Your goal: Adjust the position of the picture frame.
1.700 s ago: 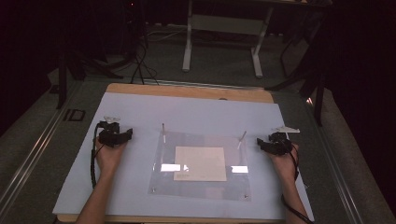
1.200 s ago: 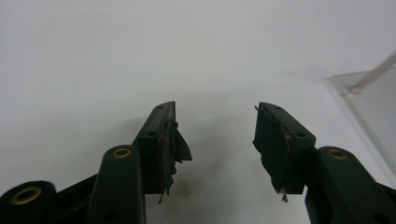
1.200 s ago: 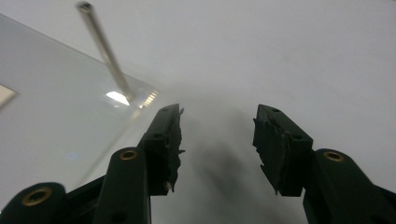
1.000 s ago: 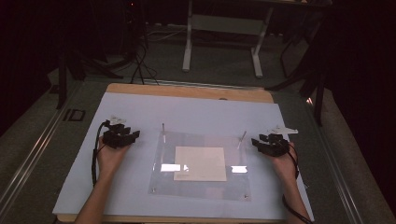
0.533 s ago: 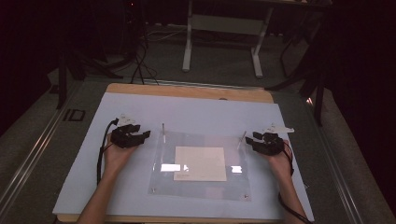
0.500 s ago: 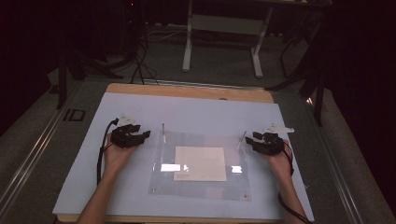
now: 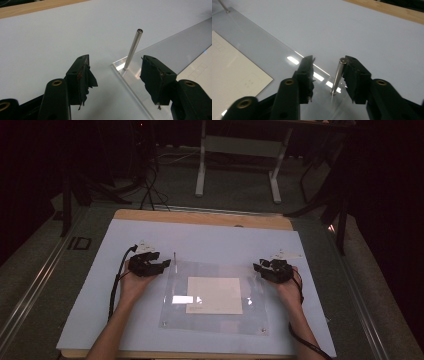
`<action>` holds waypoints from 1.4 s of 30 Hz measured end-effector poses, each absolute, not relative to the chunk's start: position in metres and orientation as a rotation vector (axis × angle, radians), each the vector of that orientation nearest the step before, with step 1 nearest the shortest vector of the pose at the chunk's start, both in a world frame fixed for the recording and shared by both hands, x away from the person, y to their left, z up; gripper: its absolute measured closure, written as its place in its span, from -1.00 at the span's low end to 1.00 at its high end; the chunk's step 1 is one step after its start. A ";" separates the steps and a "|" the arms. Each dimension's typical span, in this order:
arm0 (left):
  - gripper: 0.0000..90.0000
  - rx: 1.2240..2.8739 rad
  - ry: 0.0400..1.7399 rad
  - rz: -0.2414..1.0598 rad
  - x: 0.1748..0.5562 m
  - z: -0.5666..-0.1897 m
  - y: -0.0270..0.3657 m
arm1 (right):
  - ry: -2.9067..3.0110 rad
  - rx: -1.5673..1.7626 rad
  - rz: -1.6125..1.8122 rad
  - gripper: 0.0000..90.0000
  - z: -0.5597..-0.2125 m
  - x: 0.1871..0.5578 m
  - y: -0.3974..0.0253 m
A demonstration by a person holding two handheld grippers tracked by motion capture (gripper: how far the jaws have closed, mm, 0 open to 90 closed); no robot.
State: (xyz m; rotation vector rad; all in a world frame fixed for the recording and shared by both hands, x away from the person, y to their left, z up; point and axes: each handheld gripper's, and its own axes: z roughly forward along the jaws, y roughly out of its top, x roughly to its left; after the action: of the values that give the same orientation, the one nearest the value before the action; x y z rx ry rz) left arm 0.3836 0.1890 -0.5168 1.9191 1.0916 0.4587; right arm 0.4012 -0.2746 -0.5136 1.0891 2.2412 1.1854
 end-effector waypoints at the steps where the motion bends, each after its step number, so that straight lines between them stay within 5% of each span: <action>1: -0.09 1.923 1.090 0.460 0.384 -0.517 0.189 | 2.242 1.087 1.178 0.41 -0.515 0.402 -0.273; 11: -0.06 1.911 1.079 0.448 0.387 -0.520 0.185 | 2.205 1.132 1.187 0.86 -0.523 0.405 -0.280; 42: 0.30 1.927 1.002 0.410 0.413 -0.534 0.150 | 2.190 1.121 1.178 0.88 -0.528 0.406 -0.275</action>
State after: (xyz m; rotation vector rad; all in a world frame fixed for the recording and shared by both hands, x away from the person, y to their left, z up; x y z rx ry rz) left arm 0.4129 0.1505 -0.5344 1.9266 1.0016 0.4103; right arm 0.4063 -0.2753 -0.5276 1.1210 2.1899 1.1776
